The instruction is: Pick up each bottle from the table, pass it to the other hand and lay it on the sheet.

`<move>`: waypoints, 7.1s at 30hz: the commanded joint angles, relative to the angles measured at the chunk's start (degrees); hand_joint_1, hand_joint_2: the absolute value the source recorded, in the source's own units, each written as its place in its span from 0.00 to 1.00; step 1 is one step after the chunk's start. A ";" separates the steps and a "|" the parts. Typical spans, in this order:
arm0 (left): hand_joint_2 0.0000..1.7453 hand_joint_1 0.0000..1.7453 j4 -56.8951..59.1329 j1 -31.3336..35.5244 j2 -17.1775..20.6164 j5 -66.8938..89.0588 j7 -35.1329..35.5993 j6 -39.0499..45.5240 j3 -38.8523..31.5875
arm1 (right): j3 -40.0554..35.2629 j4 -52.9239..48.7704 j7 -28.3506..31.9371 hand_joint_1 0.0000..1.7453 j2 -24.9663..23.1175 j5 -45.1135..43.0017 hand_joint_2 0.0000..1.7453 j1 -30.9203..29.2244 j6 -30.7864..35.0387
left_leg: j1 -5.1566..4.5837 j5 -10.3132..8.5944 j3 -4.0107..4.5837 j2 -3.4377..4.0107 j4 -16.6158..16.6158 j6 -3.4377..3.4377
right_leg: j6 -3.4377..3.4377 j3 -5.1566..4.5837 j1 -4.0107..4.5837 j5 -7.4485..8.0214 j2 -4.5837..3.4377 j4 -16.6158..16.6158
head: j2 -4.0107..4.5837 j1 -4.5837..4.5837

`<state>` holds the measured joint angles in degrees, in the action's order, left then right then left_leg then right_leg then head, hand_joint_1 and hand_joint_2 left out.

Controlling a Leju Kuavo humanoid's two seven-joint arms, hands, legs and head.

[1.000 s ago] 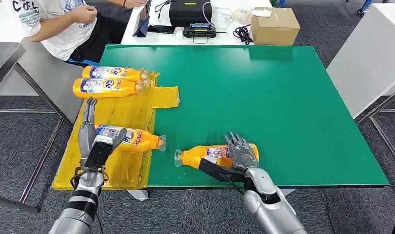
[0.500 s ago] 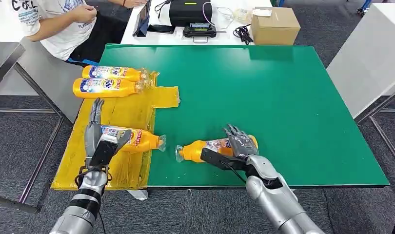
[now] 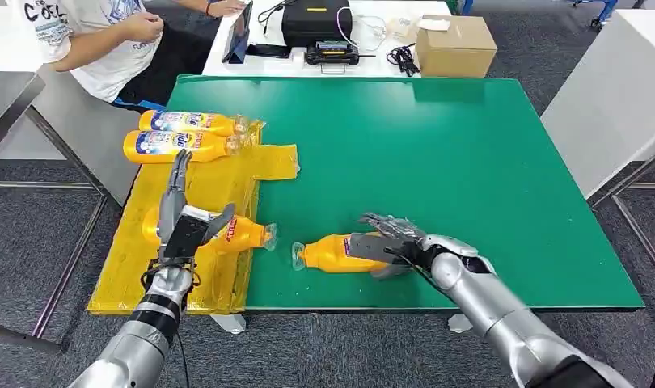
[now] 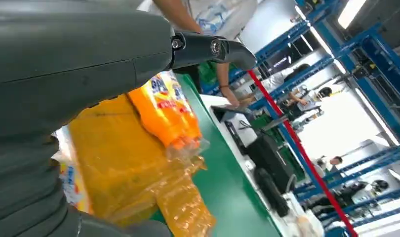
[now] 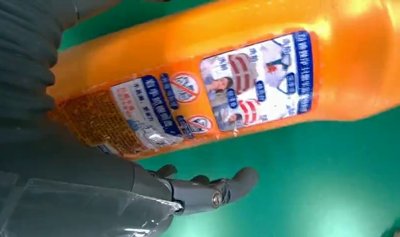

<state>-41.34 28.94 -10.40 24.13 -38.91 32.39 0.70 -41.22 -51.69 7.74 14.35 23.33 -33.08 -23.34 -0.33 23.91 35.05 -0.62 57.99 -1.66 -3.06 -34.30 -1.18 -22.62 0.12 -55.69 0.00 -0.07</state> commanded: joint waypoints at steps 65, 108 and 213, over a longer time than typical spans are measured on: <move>1.00 0.00 -16.04 -12.37 0.88 -52.75 24.44 -56.13 15.63 | 22.31 -21.33 23.65 1.00 -24.43 11.72 1.00 30.38 45.53 | 0.10 0.11 0.31 0.13 -0.13 0.11 | 0.11 -0.30 0.10 -0.07 -0.10 0.13 | 0.00 -0.02; 1.00 0.00 -10.91 -10.00 -1.29 -51.39 22.83 -51.44 15.95 | 4.67 2.03 18.52 1.00 -27.20 15.38 1.00 20.09 42.01 | 0.18 0.21 0.26 0.08 -0.01 0.16 | 0.19 -0.23 0.17 -0.20 -0.02 0.00 | 0.00 -0.02; 0.00 0.00 21.07 9.28 5.37 39.03 23.93 -25.49 -11.89 | 6.92 -36.00 20.26 0.00 -26.37 -0.56 0.00 25.90 42.72 | 0.12 0.05 0.22 0.08 -0.12 0.10 | 0.11 -0.22 0.09 -0.06 -0.04 0.06 | 0.00 -0.04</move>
<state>-24.55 37.76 -2.38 72.07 -9.73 18.03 -0.64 -35.19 -92.65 27.96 -12.76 23.17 -5.33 20.04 -0.25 23.90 35.51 -0.65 57.94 -1.63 -3.03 -34.77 -1.15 -22.66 0.14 -55.75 0.00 -0.11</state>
